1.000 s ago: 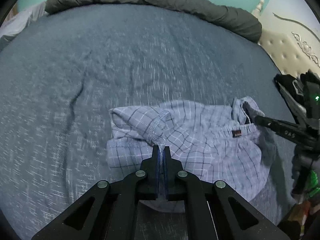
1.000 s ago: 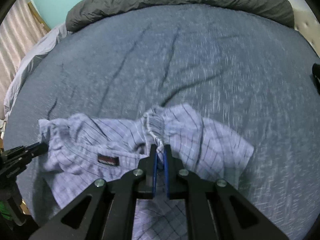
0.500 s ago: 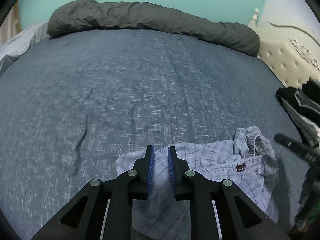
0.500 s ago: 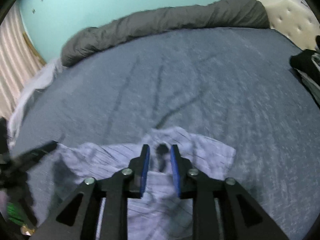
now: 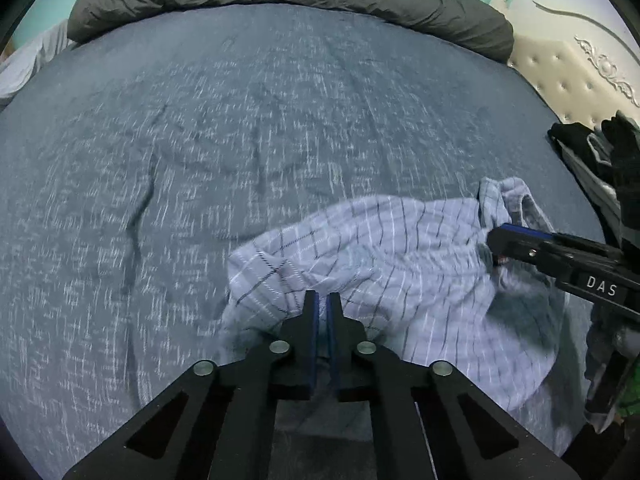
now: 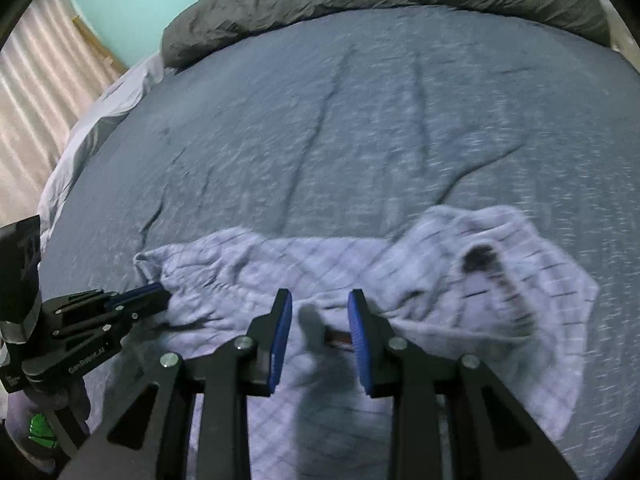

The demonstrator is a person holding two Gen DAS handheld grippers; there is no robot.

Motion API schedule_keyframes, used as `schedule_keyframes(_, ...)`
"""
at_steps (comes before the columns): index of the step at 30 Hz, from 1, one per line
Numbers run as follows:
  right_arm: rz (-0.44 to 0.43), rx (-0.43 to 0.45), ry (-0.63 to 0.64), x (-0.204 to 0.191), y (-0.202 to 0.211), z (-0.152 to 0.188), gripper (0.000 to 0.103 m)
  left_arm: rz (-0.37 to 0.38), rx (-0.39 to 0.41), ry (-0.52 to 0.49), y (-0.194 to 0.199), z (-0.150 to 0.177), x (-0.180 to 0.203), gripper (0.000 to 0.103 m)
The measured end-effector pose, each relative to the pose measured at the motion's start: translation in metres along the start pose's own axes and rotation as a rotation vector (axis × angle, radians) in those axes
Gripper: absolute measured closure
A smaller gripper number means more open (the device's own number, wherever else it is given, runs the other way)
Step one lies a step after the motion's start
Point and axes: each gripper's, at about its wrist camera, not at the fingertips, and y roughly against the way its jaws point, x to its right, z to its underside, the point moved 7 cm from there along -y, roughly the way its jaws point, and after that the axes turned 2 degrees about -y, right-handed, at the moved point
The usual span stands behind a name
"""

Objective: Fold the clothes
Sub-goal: 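Lay the garment flat on the bed with both grippers, pulling the waistband taut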

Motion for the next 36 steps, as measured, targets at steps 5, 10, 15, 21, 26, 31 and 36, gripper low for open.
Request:
schedule_keyframes(5,-0.012,-0.041,0.056,-0.019,-0.012,0.014,0.065,0.015,-0.01,0.004,0.004,0.006,-0.004,0.101)
schedule_keyframes(10,0.005,-0.058,0.076,-0.021,-0.023,0.023,0.071,0.036,0.019,0.028,0.011,-0.002,-0.006,0.101)
schedule_keyframes(15,-0.006,-0.042,0.093,-0.02,-0.018,0.033,0.103,0.046,0.084,0.05,0.024,-0.016,-0.007,0.1)
schedule_keyframes(21,-0.053,-0.035,0.067,-0.021,-0.004,0.048,0.103,0.023,0.082,-0.002,0.014,-0.026,0.008,0.078)
schedule_keyframes(26,-0.058,-0.012,0.026,-0.013,0.013,0.049,0.103,0.027,0.058,-0.015,-0.002,-0.027,0.012,0.062)
schedule_keyframes(31,-0.054,-0.001,0.009,-0.01,0.023,0.057,0.103,0.049,0.021,-0.02,-0.014,-0.023,0.018,0.071)
schedule_keyframes(36,-0.059,-0.003,-0.008,-0.005,0.025,0.058,0.103,0.056,0.002,-0.056,-0.017,-0.014,0.025,0.099)
